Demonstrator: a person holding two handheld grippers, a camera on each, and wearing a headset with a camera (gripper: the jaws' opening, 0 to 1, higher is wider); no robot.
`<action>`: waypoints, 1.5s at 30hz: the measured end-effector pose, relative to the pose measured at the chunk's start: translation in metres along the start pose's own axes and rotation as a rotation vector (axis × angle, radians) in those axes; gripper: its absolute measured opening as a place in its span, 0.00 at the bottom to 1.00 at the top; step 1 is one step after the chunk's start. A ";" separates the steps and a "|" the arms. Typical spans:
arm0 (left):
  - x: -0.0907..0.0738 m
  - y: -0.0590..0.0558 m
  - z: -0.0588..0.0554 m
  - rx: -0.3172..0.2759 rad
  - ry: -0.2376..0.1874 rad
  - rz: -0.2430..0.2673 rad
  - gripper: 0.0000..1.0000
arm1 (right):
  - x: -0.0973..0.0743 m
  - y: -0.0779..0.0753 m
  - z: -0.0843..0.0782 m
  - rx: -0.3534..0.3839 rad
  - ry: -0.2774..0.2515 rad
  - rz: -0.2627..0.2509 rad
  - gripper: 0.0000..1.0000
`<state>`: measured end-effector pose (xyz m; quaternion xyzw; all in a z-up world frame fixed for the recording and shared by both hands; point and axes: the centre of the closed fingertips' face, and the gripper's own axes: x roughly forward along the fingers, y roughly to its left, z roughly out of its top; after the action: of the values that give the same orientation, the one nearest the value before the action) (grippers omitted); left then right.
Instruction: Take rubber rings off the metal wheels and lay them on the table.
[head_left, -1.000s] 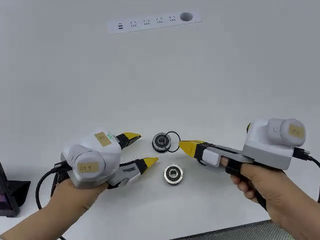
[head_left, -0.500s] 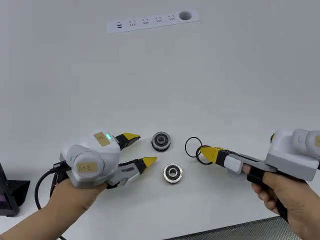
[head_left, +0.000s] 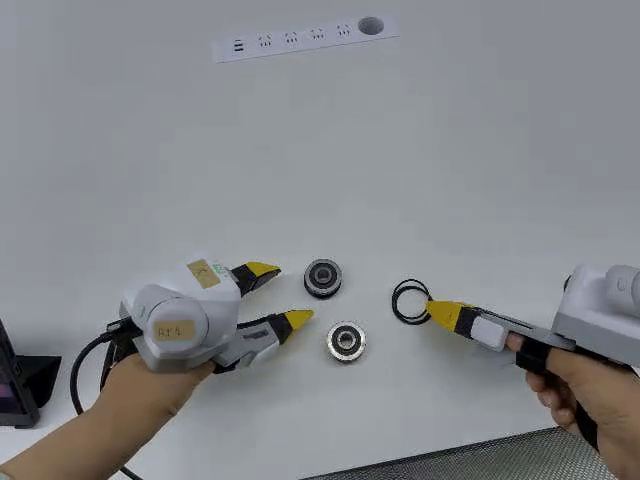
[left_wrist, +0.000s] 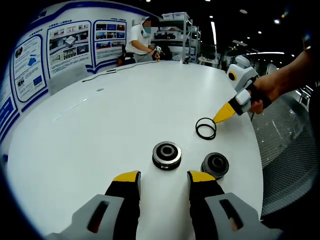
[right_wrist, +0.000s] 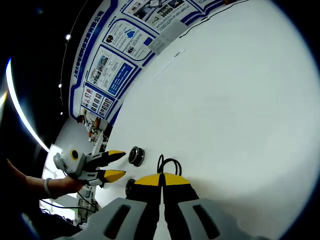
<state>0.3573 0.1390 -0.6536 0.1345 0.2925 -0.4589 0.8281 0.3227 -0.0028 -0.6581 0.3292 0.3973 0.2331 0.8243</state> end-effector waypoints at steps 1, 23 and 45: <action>0.000 0.000 0.000 -0.002 -0.001 0.000 0.39 | 0.000 -0.001 -0.001 -0.013 0.006 -0.008 0.02; 0.000 -0.004 0.006 -0.003 -0.016 -0.006 0.36 | -0.006 -0.011 -0.005 -0.263 0.090 -0.099 0.11; 0.017 -0.007 0.026 0.017 -0.032 -0.026 0.21 | 0.043 0.040 0.018 -0.207 0.041 0.054 0.16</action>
<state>0.3676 0.1109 -0.6429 0.1303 0.2770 -0.4744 0.8254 0.3567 0.0455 -0.6422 0.2481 0.3791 0.3017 0.8389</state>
